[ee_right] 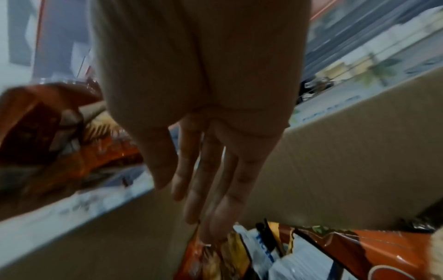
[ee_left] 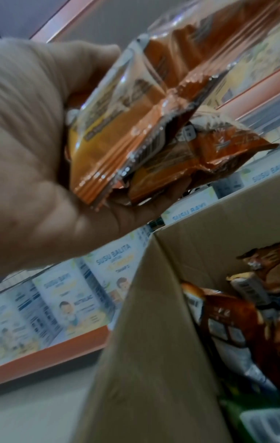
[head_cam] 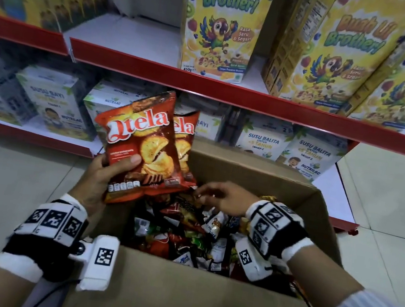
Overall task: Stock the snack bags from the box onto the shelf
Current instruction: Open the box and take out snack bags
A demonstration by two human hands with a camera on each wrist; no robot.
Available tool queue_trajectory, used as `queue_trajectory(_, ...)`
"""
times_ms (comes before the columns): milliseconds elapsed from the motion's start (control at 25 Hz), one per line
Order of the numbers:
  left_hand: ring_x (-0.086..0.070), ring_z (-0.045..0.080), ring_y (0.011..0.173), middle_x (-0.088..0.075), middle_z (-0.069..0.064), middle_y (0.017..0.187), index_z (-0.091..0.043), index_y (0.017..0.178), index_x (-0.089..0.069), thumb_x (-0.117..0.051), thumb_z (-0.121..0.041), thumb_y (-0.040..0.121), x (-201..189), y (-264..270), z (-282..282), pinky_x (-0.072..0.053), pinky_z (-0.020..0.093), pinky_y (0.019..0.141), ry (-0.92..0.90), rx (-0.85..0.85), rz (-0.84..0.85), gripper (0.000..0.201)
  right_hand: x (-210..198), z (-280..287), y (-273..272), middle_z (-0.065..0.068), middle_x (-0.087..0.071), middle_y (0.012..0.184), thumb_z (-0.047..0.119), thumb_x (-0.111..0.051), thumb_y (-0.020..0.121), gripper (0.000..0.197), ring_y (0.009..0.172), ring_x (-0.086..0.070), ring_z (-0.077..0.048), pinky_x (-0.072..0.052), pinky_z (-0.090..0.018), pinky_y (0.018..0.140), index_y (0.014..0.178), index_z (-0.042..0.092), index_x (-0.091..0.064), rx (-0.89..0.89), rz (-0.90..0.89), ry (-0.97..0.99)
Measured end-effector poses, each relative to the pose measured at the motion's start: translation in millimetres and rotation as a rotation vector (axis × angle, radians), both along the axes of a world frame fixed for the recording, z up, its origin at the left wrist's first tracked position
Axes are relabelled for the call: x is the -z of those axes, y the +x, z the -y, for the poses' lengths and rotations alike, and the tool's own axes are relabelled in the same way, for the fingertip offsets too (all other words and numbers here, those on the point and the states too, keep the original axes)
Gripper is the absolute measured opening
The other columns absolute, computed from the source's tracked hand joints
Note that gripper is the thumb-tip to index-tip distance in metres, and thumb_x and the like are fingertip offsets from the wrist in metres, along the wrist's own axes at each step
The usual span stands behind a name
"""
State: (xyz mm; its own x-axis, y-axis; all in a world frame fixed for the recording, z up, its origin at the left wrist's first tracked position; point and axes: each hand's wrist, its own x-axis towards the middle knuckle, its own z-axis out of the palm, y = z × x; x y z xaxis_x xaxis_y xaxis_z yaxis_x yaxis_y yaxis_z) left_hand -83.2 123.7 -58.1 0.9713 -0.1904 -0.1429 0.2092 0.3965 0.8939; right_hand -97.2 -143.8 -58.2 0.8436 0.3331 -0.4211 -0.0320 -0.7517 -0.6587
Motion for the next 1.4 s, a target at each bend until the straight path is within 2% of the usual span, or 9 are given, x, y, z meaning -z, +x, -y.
queue_trajectory(120, -0.073, 0.019, 0.075, -0.076, 0.003, 0.088, -0.017, 0.100, -0.067, -0.077, -0.016, 0.062, 5.6, 0.6, -30.2, -0.058, 0.029, 0.058, 0.072, -0.059, -0.017, 0.039, 23.0, -32.4, 13.5, 0.002, -0.066, 0.113, 0.023, -0.057, 0.092, 0.030, 0.085, -0.057, -0.006, -0.037, -0.013, 0.071, 0.120, 0.026, -0.063, -0.257, -0.046, -0.205)
queue_trajectory(200, -0.073, 0.020, 0.076, -0.075, 0.004, 0.090, -0.018, 0.100, -0.067, -0.079, -0.027, 0.056, 8.3, 0.0, -41.4, -0.057, 0.030, 0.058, 0.090, -0.061, -0.020, 0.047, 40.2, -52.0, 19.6, -0.001, -0.063, 0.123, 0.023, -0.064, 0.087, 0.035, 0.102, -0.058, -0.013, -0.034, -0.011, 0.072, 0.122, 0.024, -0.063, -0.343, -0.060, -0.259)
queue_trajectory(360, -0.073, 0.021, 0.078, -0.075, 0.005, 0.093, -0.016, 0.101, -0.068, -0.092, -0.046, 0.034, 10.0, -1.0, -48.3, -0.057, 0.029, 0.060, 0.119, -0.086, 0.000, 0.078, 76.9, -80.5, 20.4, 0.003, -0.045, 0.144, 0.041, -0.074, 0.077, 0.064, 0.129, -0.043, -0.019, -0.033, -0.025, 0.099, 0.135, 0.030, -0.049, -0.461, -0.207, -0.359)
queue_trajectory(600, -0.073, 0.021, 0.076, -0.075, 0.006, 0.091, -0.017, 0.097, -0.069, -0.093, -0.051, 0.025, 13.2, 2.3, -51.3, -0.056, 0.028, 0.058, 0.143, -0.092, -0.029, 0.083, 104.1, -82.2, 5.6, -0.007, -0.052, 0.136, 0.029, -0.072, 0.082, 0.056, 0.122, -0.049, -0.027, -0.033, -0.021, 0.086, 0.132, 0.017, -0.051, -0.489, -0.104, -0.326)
queue_trajectory(760, -0.073, 0.021, 0.078, -0.075, 0.005, 0.093, -0.017, 0.103, -0.066, -0.093, -0.051, 0.022, 11.1, 6.7, -44.9, -0.057, 0.029, 0.059, 0.159, -0.094, -0.033, 0.092, 70.1, -56.3, 15.9, -0.006, -0.059, 0.128, 0.026, -0.063, 0.088, 0.043, 0.119, -0.051, -0.021, -0.036, -0.016, 0.088, 0.130, 0.019, -0.055, -0.246, -0.011, -0.172)
queue_trajectory(960, -0.072, 0.022, 0.078, -0.074, 0.007, 0.097, -0.015, 0.105, -0.065, -0.086, -0.033, 0.040, 5.0, 17.9, -30.4, -0.059, 0.034, 0.064, 0.064, -0.205, -0.012, 0.071, -2.3, 4.1, 10.1, 0.012, -0.068, 0.108, 0.023, -0.052, 0.095, 0.019, 0.094, -0.064, 0.000, -0.045, -0.010, 0.083, 0.106, 0.036, -0.060, 0.370, 0.005, 0.397)
queue_trajectory(1120, -0.073, 0.021, 0.078, -0.075, 0.005, 0.092, -0.015, 0.101, -0.066, -0.084, -0.032, 0.043, -9.7, 21.7, -2.2, -0.058, 0.032, 0.061, 0.051, -0.194, 0.038, 0.063, -41.7, 40.3, -3.9, -0.004, -0.074, 0.092, 0.035, -0.043, 0.097, 0.031, 0.080, -0.070, -0.019, -0.052, -0.033, 0.080, 0.095, 0.016, -0.068, 0.800, 0.066, 0.643)
queue_trajectory(1280, -0.073, 0.021, 0.080, -0.076, 0.002, 0.090, -0.017, 0.092, -0.071, -0.089, -0.039, 0.043, -18.1, 19.0, 32.8, -0.056, 0.032, 0.068, 0.194, -0.146, 0.078, 0.057, -70.6, 45.8, -20.5, -0.004, -0.073, 0.102, 0.046, -0.058, 0.081, 0.042, 0.087, -0.071, -0.015, -0.055, -0.024, 0.070, 0.111, 0.018, -0.066, 0.764, 0.093, 0.887)
queue_trajectory(1400, -0.073, 0.020, 0.080, -0.076, 0.002, 0.089, -0.018, 0.095, -0.070, -0.087, -0.044, 0.044, -22.3, 14.0, 51.1, -0.057, 0.033, 0.071, 0.270, -0.046, 0.065, 0.059, -77.8, 44.1, -27.4, -0.004, -0.071, 0.108, 0.036, -0.068, 0.073, 0.043, 0.094, -0.069, -0.017, -0.055, -0.022, 0.071, 0.113, 0.021, -0.064, 0.704, 0.358, 0.840)
